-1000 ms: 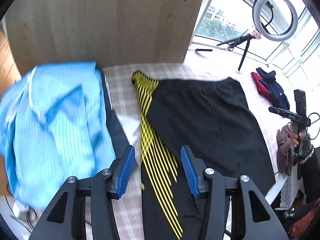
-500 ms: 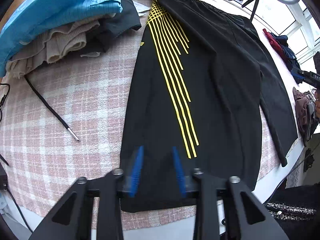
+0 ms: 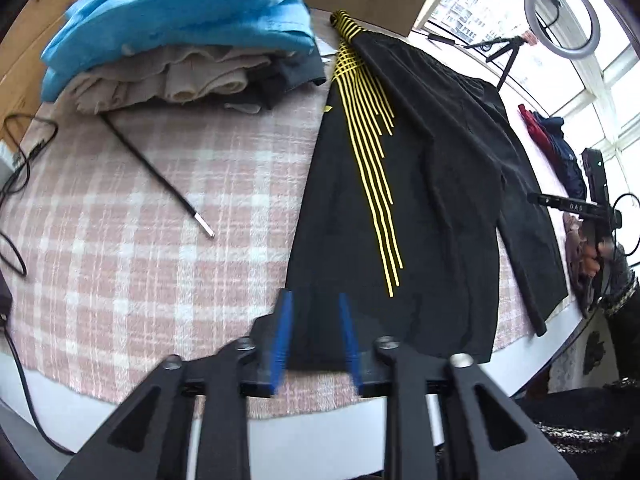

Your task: Fold clothes

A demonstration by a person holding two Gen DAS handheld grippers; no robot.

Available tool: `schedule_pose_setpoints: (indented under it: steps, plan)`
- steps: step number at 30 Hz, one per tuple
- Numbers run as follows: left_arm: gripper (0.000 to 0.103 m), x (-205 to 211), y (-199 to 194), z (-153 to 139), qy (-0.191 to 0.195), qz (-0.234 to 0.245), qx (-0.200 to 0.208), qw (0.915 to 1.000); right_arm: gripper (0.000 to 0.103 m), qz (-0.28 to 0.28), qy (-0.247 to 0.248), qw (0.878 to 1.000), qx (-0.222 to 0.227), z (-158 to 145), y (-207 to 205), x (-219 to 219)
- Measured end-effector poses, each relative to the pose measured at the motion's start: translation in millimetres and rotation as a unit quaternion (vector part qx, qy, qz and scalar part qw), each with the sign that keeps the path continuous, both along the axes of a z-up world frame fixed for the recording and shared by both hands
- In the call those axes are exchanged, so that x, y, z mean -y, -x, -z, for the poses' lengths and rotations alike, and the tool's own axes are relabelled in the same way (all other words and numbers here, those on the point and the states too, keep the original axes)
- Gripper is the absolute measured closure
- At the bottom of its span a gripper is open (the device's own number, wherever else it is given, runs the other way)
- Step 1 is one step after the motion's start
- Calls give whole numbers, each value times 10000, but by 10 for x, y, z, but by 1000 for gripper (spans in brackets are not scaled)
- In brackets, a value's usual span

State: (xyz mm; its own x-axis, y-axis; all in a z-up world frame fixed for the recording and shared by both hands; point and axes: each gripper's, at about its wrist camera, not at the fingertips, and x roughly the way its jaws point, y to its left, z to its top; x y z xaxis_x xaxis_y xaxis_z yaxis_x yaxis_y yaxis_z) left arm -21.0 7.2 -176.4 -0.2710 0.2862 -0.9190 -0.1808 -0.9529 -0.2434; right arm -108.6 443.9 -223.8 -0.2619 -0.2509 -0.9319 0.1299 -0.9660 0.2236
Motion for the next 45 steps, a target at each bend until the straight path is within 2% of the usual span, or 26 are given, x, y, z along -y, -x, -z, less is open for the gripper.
schedule_pose_setpoints:
  steps: [3, 5, 6, 7, 8, 10, 12, 16, 17, 19, 21, 22, 23, 28, 30, 37, 41, 42, 44, 45]
  plan:
    - [61, -116, 68, 109, 250, 230, 55, 9994, 64, 5, -37, 10000, -8, -28, -16, 6]
    - [66, -181, 99, 197, 420, 376, 137, 9983, 64, -40, -98, 9999, -29, -16, -39, -1]
    - [72, -212, 91, 227, 511, 443, 137, 9976, 63, -51, -118, 9999, -34, -24, -47, 0]
    - [99, -238, 73, 250, 579, 513, 94, 9970, 63, -47, -120, 9999, -35, -30, -53, -3]
    - [103, -261, 52, 261, 644, 568, 28, 9963, 62, -36, -112, 9999, -35, -37, -62, -12]
    - [103, -254, 5, 223, 624, 540, -114, 9965, 62, -21, -94, 9999, -42, -49, -88, -33]
    - [103, -164, -48, 150, 383, 408, -116, 9984, 61, -17, -84, 10000, -50, -61, -115, -55]
    - [103, 188, -241, -29, 298, -88, -225, 9993, 60, -72, -87, 9999, -75, -79, -180, -89]
    - [103, 286, -289, -53, 258, -204, -221, 9992, 57, -78, -74, 9999, -80, -85, -196, -95]
    - [103, 335, -331, -46, 97, -108, -58, 9999, 52, -100, -65, 9999, -99, -92, -231, -91]
    - [89, 227, -318, -16, 252, 28, 26, 9997, 44, -147, -128, 9997, -118, -94, -272, -65]
    - [72, 146, -309, 12, 333, 126, 33, 9994, 42, -188, -197, 9995, -127, -90, -296, -46]
    - [66, 80, -290, 33, 388, 225, 26, 9990, 39, -235, -283, 9992, -140, -86, -318, -20]
    - [68, -163, -228, 179, 716, 609, 112, 9955, 33, -434, -737, 9961, -215, -80, -441, 87]
    - [103, -119, -260, 136, 696, 592, 47, 9958, 33, -415, -724, 9963, -224, -91, -489, 56]
    - [103, 59, -378, -32, 601, 486, -177, 9969, 33, -357, -577, 9975, -172, -130, -643, -97]
    - [103, 420, -485, -148, 154, -89, -119, 9998, 33, -339, -577, 9976, -170, -154, -754, -173]
    - [103, 488, -491, -130, 140, -216, -57, 9997, 33, -330, -571, 9977, -168, -161, -782, -194]
    - [103, 568, -450, -35, 442, -384, 118, 9982, 33, -333, -579, 9977, -149, -161, -826, -220]
    - [103, 573, -431, -55, 464, -431, 135, 9979, 33, -339, -589, 9976, -124, -161, -847, -232]
